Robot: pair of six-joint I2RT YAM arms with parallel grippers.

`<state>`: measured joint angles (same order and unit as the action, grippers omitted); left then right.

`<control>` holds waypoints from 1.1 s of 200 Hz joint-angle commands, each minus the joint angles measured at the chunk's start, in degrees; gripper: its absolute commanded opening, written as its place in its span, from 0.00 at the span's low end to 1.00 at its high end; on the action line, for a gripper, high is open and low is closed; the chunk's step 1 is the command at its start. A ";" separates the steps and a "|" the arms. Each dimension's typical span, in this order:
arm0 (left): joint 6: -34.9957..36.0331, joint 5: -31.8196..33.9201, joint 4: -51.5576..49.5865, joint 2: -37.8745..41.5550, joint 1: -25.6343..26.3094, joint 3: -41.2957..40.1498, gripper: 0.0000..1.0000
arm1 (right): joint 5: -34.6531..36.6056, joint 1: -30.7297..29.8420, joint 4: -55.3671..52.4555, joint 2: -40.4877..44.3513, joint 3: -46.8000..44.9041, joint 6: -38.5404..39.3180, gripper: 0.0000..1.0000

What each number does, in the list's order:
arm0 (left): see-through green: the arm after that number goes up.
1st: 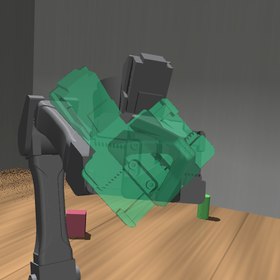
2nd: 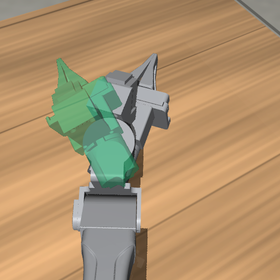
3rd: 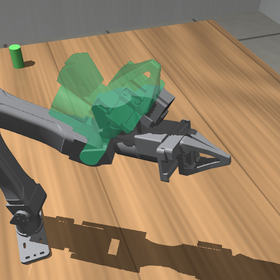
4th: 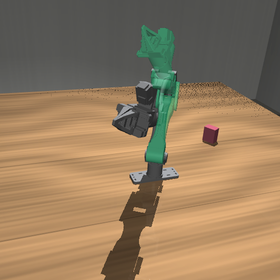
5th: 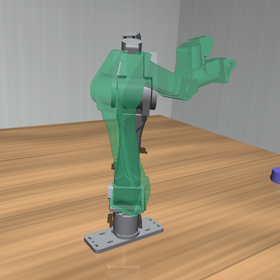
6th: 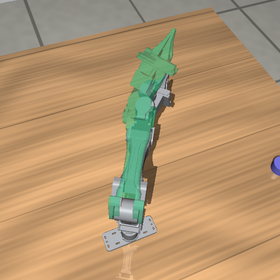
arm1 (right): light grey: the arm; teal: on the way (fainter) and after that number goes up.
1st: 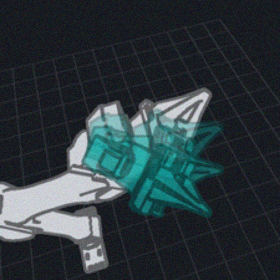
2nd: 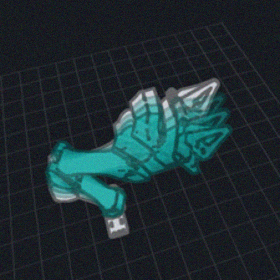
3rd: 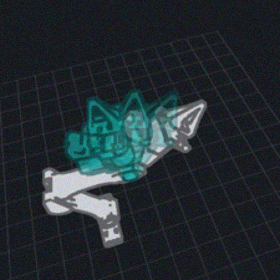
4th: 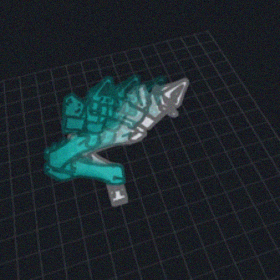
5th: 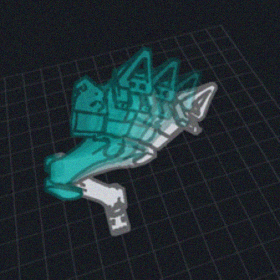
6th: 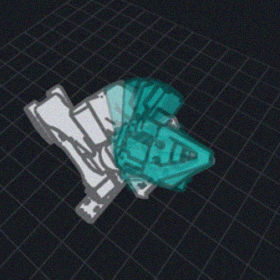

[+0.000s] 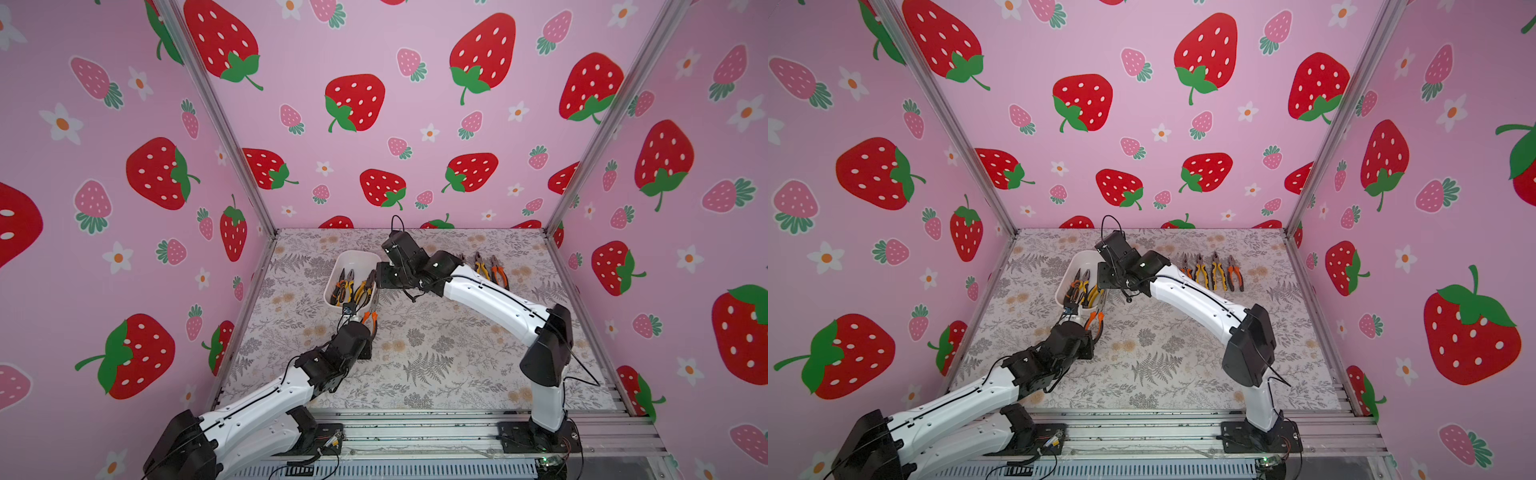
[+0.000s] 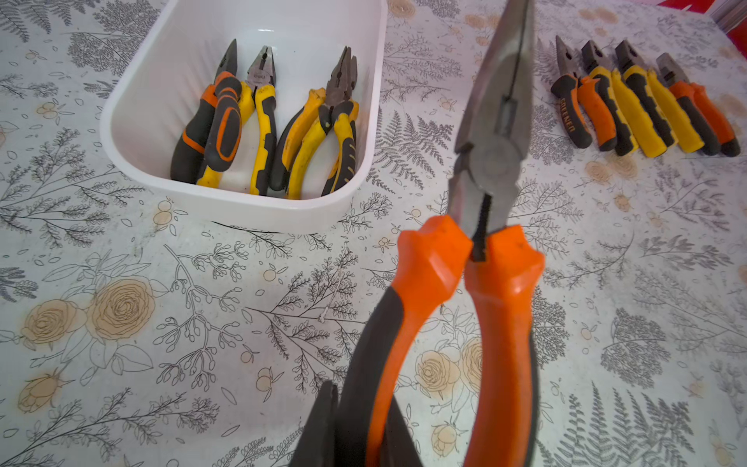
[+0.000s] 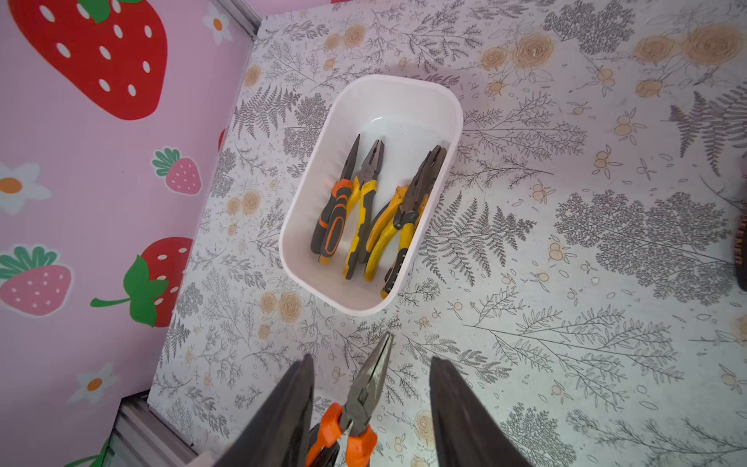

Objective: Take the pliers out of the storage box
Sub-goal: Place the pliers at the center of the board.

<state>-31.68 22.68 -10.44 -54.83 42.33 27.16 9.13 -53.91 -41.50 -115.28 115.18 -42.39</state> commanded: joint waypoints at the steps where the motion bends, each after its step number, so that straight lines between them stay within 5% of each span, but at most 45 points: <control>1: 0.65 2.35 2.70 0.26 0.78 3.18 0.00 | 0.78 -0.01 -12.47 -5.50 7.50 -5.25 0.51; 38: 1.01 3.34 2.84 0.53 1.66 3.22 0.00 | -1.86 0.03 -18.41 -11.36 15.64 -9.30 0.51; 144: 2.47 8.89 1.91 -2.45 6.07 5.60 0.00 | -9.56 -0.25 -10.39 -4.27 0.75 -17.35 0.41; 220: 2.86 12.90 0.22 -5.71 8.99 8.21 0.00 | -8.35 -1.36 -9.79 -0.58 -3.76 -19.92 0.33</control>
<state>-29.58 32.03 -11.00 -59.90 50.74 31.79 0.62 -54.76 -51.29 -118.67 112.71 -60.69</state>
